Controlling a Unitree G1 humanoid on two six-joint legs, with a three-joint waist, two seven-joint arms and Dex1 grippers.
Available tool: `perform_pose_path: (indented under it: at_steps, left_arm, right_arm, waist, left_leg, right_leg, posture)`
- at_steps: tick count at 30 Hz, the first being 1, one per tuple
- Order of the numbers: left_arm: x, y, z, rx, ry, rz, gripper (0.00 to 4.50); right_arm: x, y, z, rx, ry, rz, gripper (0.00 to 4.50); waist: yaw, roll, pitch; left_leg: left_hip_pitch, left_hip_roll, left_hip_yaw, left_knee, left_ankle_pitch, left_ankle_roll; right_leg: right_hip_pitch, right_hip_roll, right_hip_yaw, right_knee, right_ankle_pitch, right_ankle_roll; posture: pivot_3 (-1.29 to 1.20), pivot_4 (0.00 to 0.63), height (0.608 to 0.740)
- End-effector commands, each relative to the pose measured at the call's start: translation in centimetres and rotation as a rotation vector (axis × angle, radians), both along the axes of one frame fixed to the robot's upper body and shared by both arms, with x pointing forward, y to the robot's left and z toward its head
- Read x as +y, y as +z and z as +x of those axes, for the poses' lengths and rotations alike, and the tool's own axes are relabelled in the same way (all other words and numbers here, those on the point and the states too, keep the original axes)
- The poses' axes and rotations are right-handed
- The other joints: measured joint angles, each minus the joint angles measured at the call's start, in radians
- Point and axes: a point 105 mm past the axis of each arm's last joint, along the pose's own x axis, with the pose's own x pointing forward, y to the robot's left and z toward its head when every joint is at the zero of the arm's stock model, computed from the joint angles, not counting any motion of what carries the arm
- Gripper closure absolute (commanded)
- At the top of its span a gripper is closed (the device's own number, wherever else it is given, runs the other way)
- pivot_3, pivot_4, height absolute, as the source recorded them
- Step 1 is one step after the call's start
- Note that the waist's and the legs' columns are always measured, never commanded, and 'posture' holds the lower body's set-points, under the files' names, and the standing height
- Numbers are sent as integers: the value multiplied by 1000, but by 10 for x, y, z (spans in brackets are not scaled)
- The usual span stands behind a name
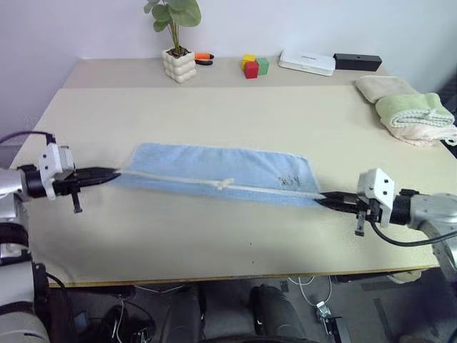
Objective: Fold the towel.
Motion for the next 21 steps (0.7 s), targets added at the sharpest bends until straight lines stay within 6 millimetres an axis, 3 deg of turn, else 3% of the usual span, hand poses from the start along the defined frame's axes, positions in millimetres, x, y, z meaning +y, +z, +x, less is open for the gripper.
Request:
perform_pose_path:
  at_steps: [1, 5, 14, 17, 21]
  left_arm:
    - [6, 2, -18, 11, -9, -5, 4500]
    - [6, -5, -36, 46, -21, -23, 4500]
    - [-24, -2, -57, 81, -93, -69, 4500]
    - [-27, 3, -52, 60, -84, -78, 4500]
    - [-23, 15, -32, 4, -24, -124, 4500]
  right_arm:
    - [0, 18, -10, -24, 32, 19, 4404]
    - [-7, 15, -17, -6, 23, 8, 4404]
    - [-28, 10, -15, 0, -6, -70, 4404]
    - [-31, 10, -11, -4, -19, -69, 4404]
    - [-20, 16, -4, -33, -10, -16, 4404]
  waist:
    - [0, 0, 0]
    - [2, 0, 0]
    - [3, 0, -1]
    - [2, 0, -1]
    - [3, 0, -1]
  left_leg:
    - [0, 0, 0, 0, 0, 0]
    - [1, 0, 0, 0, 0, 0]
    - [1, 0, -1, 0, 0, 0]
    - [1, 0, -1, 0, 0, 0]
    - [1, 0, -1, 0, 0, 0]
  right_leg:
    - [0, 0, 0, 0, 0, 0]
    - [0, 0, 0, 1, 0, -1]
    - [0, 0, 0, 1, 0, -1]
    - [0, 0, 0, 1, 0, -1]
    - [0, 0, 0, 2, 0, -1]
  posture:
    - [0, 150, 735]
    - [0, 150, 735]
    - [0, 150, 735]
    - [0, 150, 735]
    - [0, 150, 735]
